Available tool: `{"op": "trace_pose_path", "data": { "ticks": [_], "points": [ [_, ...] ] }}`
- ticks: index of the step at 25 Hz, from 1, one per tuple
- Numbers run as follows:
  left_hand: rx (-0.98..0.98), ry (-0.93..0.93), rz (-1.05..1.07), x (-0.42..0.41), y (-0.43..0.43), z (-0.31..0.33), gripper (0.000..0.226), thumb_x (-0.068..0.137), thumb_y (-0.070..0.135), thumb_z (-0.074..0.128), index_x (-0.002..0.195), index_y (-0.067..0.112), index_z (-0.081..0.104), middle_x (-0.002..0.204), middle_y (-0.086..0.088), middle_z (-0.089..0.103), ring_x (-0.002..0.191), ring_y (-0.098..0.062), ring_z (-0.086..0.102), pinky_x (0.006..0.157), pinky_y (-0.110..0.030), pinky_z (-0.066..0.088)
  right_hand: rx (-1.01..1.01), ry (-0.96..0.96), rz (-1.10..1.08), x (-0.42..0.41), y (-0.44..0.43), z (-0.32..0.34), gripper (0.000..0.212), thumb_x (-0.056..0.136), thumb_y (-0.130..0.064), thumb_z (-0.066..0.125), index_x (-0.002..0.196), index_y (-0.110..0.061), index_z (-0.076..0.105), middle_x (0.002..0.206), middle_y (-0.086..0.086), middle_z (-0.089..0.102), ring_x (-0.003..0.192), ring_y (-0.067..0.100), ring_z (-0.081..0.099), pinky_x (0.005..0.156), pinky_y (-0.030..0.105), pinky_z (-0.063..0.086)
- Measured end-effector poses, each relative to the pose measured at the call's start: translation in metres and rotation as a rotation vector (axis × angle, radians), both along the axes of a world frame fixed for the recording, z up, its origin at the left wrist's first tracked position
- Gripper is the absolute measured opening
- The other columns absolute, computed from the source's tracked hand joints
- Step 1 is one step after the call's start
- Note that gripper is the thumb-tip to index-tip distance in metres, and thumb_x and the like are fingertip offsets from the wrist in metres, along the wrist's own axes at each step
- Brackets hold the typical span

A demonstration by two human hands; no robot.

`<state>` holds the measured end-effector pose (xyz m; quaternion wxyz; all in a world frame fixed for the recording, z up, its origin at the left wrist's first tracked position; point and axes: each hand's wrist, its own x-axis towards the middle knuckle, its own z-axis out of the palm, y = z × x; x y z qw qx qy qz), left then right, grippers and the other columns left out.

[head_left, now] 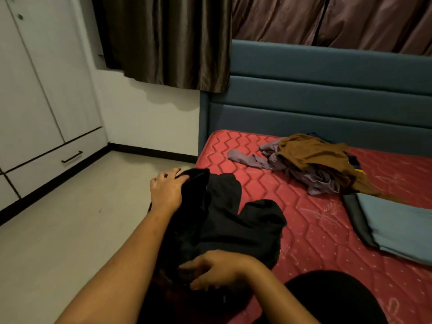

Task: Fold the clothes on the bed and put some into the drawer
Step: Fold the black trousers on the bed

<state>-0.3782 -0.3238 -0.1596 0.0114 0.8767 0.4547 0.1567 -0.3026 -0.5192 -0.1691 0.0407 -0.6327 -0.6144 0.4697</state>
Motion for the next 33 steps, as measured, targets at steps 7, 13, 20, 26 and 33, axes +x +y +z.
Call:
{"op": "trace_pose_path", "data": {
  "ticks": [7, 13, 20, 26, 33],
  "points": [
    [-0.807, -0.173, 0.36, -0.076, -0.076, -0.125, 0.053, 0.096, 0.044, 0.047, 0.137, 0.011, 0.044, 0.146, -0.016, 0.034, 0.129, -0.038, 0.039, 0.106, -0.044, 0.037, 0.211, -0.382, -0.23, 0.048, 0.025, -0.059, 0.045, 0.088, -0.013, 0.054, 0.133, -0.021, 0.057, 0.135, 0.003, 0.058, 0.124, 0.019, 0.053, 0.101, 0.023, 0.039],
    [-0.984, -0.431, 0.379, -0.058, -0.071, -0.131, 0.081, 0.087, 0.064, 0.052, 0.15, 0.02, 0.025, 0.15, -0.017, 0.031, 0.135, -0.039, 0.034, 0.109, -0.041, 0.032, 0.168, -0.74, -0.451, 0.087, 0.074, -0.079, 0.058, 0.093, -0.029, 0.048, 0.148, -0.034, 0.028, 0.151, 0.004, 0.03, 0.137, 0.033, 0.028, 0.109, 0.053, 0.031],
    [-1.393, -1.191, 0.487, -0.031, -0.026, -0.147, 0.05, 0.09, 0.032, 0.066, 0.13, 0.009, 0.047, 0.129, -0.014, 0.055, 0.11, -0.035, 0.057, 0.095, -0.048, 0.049, 0.049, -0.74, -0.281, 0.119, 0.106, -0.094, 0.071, 0.092, -0.024, 0.048, 0.149, -0.045, 0.011, 0.141, 0.014, 0.046, 0.123, 0.034, 0.051, 0.101, 0.045, 0.043],
    [-1.188, -0.925, 0.248, 0.01, -0.014, -0.111, 0.014, 0.096, 0.009, 0.053, 0.105, 0.005, 0.063, 0.116, -0.02, 0.064, 0.099, -0.029, 0.061, 0.091, -0.034, 0.049, -0.054, -1.123, -0.053, 0.071, 0.032, -0.035, 0.036, 0.098, -0.011, 0.037, 0.126, -0.013, 0.059, 0.129, 0.008, 0.06, 0.119, 0.029, 0.057, 0.092, 0.036, 0.047],
    [-0.665, -0.099, -0.634, 0.058, -0.026, 0.029, 0.029, 0.095, 0.014, 0.055, 0.123, 0.01, 0.062, 0.123, -0.008, 0.064, 0.113, -0.022, 0.059, 0.101, -0.035, 0.044, -0.151, -0.018, -0.016, -0.025, -0.007, 0.078, 0.019, 0.098, -0.025, 0.049, 0.085, -0.014, 0.056, 0.074, 0.002, 0.052, 0.064, 0.014, 0.054, 0.059, 0.031, 0.052]
  ]
}}
